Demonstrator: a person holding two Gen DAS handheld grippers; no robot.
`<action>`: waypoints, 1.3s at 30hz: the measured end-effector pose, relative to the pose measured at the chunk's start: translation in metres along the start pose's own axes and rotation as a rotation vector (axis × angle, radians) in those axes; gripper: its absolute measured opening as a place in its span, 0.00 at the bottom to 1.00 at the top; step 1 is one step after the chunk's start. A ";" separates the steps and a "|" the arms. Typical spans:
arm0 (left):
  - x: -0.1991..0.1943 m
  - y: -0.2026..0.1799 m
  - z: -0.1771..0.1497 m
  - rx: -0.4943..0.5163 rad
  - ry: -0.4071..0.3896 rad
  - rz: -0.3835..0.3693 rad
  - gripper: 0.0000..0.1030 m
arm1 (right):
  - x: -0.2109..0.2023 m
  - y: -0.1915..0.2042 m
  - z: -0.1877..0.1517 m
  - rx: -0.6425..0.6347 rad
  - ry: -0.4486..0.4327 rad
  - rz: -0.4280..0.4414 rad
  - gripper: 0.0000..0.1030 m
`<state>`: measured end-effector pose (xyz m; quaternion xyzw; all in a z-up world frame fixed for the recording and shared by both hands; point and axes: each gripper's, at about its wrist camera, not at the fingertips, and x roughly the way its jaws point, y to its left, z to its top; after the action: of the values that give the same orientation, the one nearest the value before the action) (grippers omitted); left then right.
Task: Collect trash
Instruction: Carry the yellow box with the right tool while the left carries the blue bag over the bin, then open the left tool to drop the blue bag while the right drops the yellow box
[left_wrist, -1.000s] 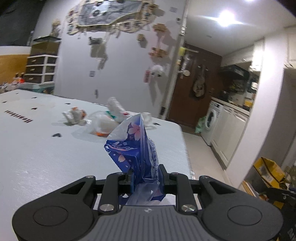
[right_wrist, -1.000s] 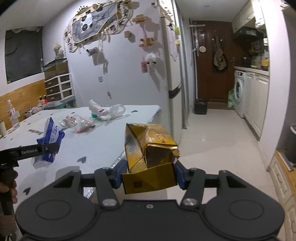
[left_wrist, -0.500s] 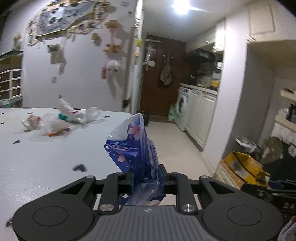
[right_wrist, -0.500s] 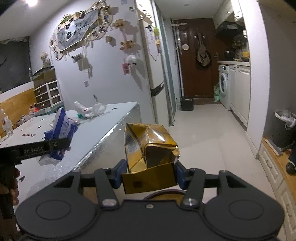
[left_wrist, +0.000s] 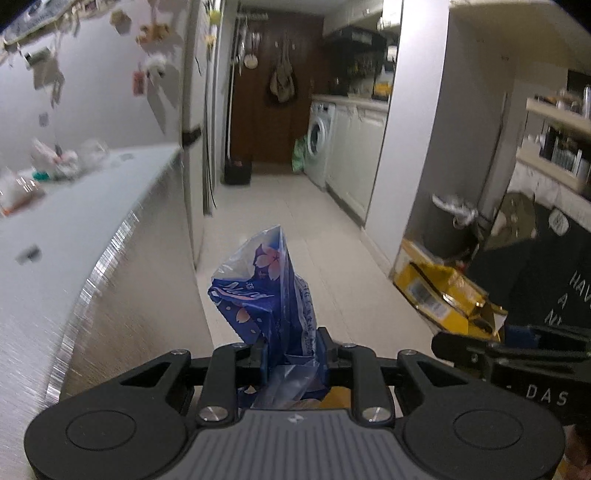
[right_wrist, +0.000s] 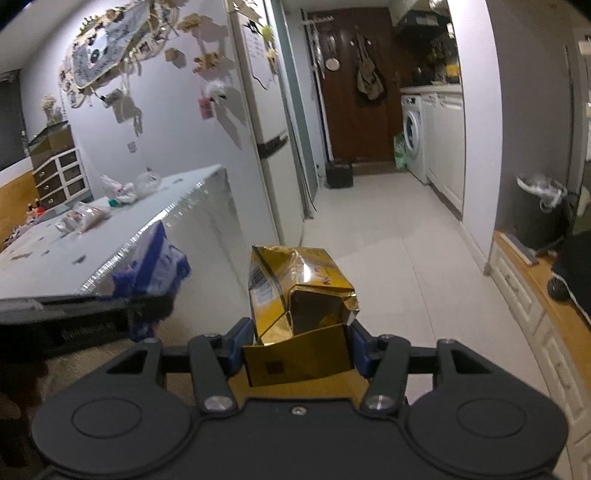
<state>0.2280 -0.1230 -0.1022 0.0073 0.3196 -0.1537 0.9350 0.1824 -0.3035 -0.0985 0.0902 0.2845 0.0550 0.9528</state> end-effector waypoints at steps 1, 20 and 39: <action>0.007 -0.001 -0.004 -0.001 0.018 -0.001 0.24 | 0.003 -0.002 -0.002 0.003 0.009 -0.004 0.54; 0.114 0.020 -0.056 -0.057 0.286 0.016 0.25 | 0.083 -0.028 -0.045 0.047 0.222 -0.019 0.54; 0.171 0.030 -0.083 -0.070 0.433 -0.012 0.25 | 0.235 -0.008 -0.037 0.004 0.559 -0.027 0.56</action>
<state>0.3153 -0.1338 -0.2731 0.0056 0.5182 -0.1428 0.8432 0.3584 -0.2694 -0.2559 0.0696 0.5376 0.0646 0.8379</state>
